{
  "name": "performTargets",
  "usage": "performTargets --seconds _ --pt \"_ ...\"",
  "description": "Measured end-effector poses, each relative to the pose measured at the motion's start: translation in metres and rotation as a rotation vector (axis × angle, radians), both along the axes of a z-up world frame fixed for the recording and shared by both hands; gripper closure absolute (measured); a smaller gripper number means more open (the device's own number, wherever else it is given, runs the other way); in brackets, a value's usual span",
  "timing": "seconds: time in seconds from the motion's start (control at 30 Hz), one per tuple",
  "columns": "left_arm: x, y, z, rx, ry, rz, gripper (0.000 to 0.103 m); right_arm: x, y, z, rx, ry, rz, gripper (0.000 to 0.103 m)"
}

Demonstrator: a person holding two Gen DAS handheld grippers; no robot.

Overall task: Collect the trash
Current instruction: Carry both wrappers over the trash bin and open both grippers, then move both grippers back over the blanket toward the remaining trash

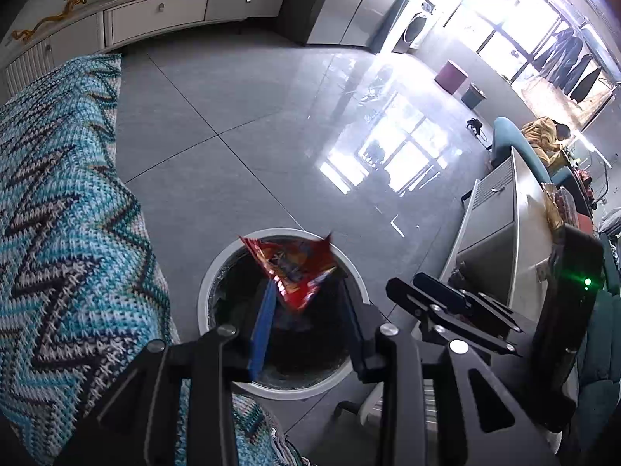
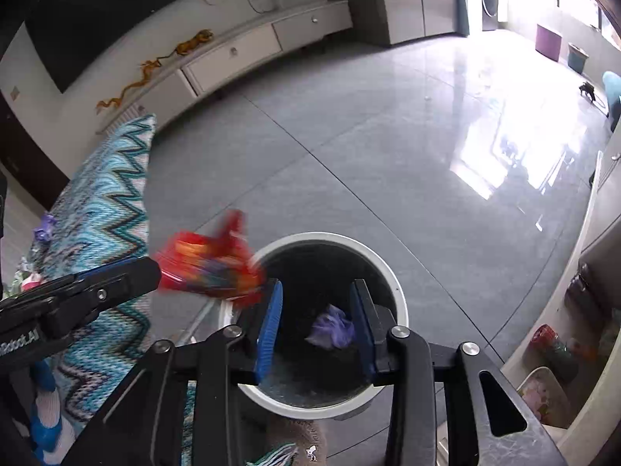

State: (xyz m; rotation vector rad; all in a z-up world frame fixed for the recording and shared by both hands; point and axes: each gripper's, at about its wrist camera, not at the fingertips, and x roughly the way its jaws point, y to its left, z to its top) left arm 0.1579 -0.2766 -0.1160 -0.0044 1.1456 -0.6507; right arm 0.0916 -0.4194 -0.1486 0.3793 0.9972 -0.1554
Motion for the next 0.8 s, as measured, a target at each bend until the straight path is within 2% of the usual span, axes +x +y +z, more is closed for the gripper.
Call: performTargets --seconds 0.03,0.1,0.23,0.53,0.63,0.8 --pt "-0.001 0.001 0.000 -0.003 0.000 -0.004 0.065 -0.001 -0.002 -0.001 0.002 -0.001 -0.003 0.067" --pt "-0.004 0.004 0.006 -0.004 -0.016 -0.004 0.050 -0.004 -0.002 0.001 0.001 -0.007 -0.012 0.066" --pt "-0.012 0.022 0.025 -0.024 -0.047 -0.004 0.050 -0.017 -0.002 0.016 -0.001 -0.041 -0.028 0.066" --pt "-0.063 0.072 0.109 -0.061 -0.261 0.007 0.050 -0.065 0.025 0.092 -0.022 -0.207 0.000 0.066" --pt "-0.087 0.096 0.137 -0.054 -0.329 0.010 0.050 -0.083 0.042 0.122 -0.026 -0.271 0.030 0.066" --pt "-0.127 0.161 0.173 -0.036 -0.425 0.064 0.050 -0.108 0.081 0.168 -0.042 -0.358 0.106 0.066"
